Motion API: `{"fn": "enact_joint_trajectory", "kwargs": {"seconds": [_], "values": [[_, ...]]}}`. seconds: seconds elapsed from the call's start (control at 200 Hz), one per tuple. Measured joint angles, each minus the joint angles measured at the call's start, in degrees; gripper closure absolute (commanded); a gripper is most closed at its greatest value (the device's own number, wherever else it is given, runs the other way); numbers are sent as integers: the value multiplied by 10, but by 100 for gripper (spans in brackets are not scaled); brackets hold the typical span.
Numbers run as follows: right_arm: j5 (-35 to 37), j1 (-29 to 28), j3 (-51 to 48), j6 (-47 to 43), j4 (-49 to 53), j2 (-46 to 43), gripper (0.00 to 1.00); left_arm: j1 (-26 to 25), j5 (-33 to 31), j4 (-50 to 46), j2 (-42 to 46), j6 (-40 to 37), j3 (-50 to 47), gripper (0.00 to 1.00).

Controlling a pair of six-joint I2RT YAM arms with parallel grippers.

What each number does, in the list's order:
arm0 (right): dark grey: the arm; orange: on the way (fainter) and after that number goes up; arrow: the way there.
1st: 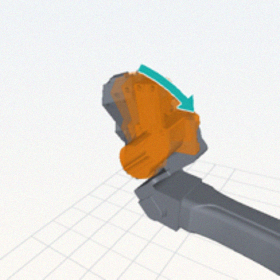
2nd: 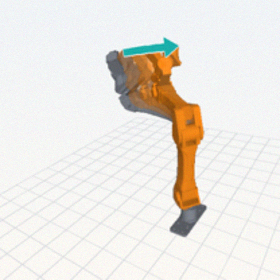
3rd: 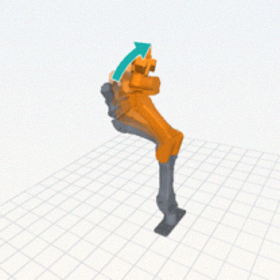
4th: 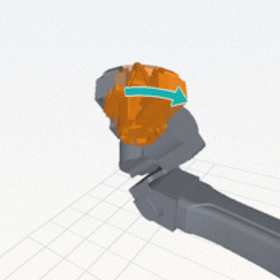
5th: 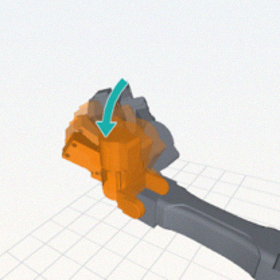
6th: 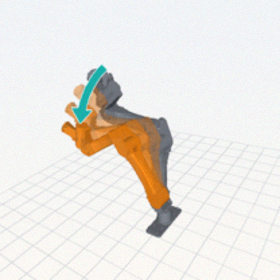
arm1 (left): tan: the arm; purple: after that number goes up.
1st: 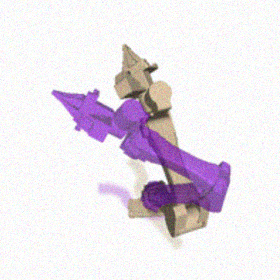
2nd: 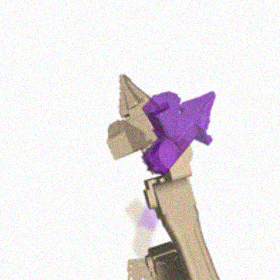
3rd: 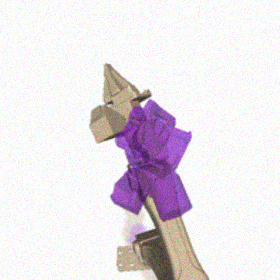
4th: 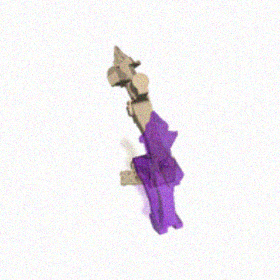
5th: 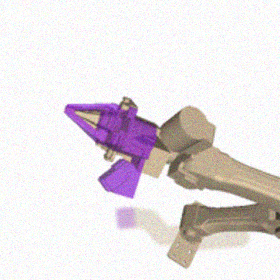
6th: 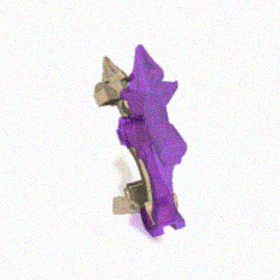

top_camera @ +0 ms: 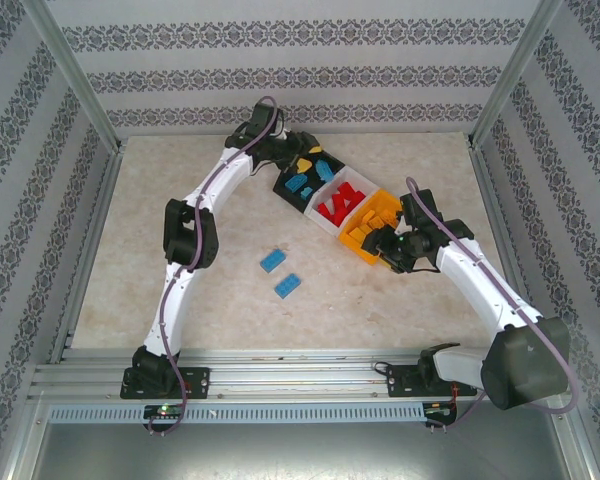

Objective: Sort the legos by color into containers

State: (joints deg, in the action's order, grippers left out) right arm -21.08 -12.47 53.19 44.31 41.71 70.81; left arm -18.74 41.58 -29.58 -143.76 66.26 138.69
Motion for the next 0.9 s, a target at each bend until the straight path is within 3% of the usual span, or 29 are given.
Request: {"fn": "enact_joint_trajectory", "kwargs": {"seconds": [0.185, 0.46, 0.525, 0.764, 0.899], "values": [[0, 0, -7, 6, 0, -8, 47, 13, 0, -7, 0, -5, 0, 37], [0, 0, -7, 6, 0, -8, 47, 19, -31, -120, 31, -123, -16, 12], [-1, -1, -7, 5, 0, -6, 47, 19, -50, -153, 71, -169, -56, 0], [-12, -17, 3, 2, -5, 26, 46, 15, -125, -217, 301, -321, -297, 0], [-18, -28, 27, -8, -9, 47, 46, -4, -183, -235, 387, -402, -413, 0]]}}
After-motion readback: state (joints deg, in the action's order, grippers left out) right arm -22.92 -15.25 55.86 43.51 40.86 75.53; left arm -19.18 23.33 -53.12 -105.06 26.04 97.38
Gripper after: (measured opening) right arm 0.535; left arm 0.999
